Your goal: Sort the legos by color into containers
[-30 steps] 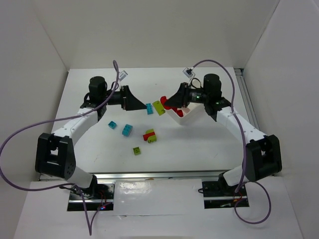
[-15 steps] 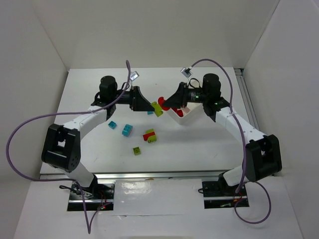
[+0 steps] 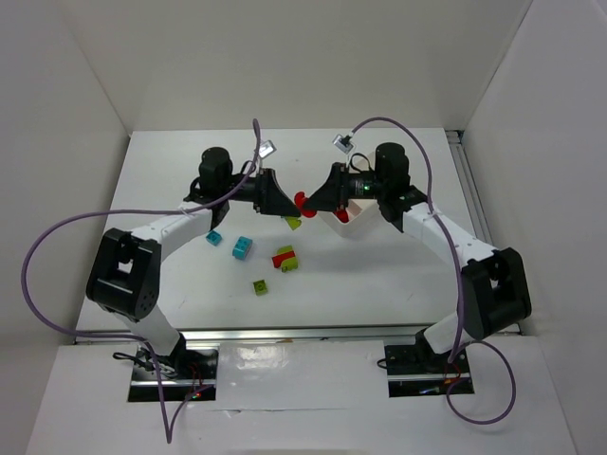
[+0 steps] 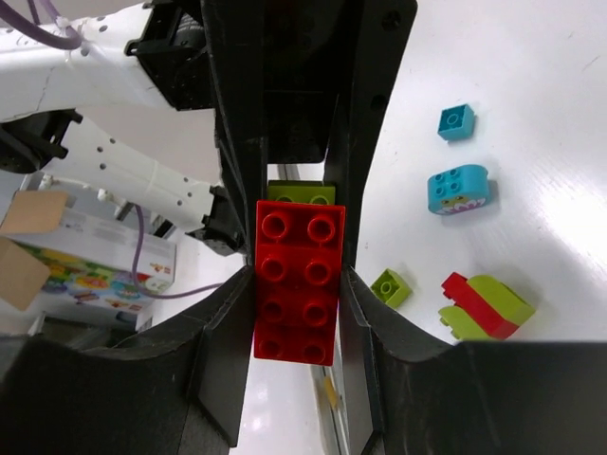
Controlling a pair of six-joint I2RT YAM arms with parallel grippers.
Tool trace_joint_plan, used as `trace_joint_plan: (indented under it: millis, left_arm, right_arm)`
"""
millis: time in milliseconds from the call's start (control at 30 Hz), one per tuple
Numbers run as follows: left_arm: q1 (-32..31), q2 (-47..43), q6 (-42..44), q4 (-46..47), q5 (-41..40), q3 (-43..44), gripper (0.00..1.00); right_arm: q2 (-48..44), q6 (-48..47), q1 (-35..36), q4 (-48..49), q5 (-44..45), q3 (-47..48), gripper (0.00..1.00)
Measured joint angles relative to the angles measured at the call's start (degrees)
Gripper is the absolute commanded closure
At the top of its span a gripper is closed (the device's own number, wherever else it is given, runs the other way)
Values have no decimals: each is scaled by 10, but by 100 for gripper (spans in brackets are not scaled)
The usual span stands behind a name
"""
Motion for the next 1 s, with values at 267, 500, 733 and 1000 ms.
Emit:
trace_joint_plan:
  millis: [267, 500, 733, 1000]
  left_arm:
    - [5, 7, 66, -108, -9, 39, 100]
    - [27, 7, 137, -215, -12, 52, 100]
    - [52, 7, 164, -284, -60, 61, 100]
    - [53, 7, 173, -321, -114, 87, 100]
  right_arm:
    - [-7, -6, -20, -14, 49, 0, 80]
    - [-22, -53, -45, -128, 259, 14, 80]
    - [38, -96, -22, -225, 490, 69, 77]
    - [148, -132, 9, -265, 601, 100, 58]
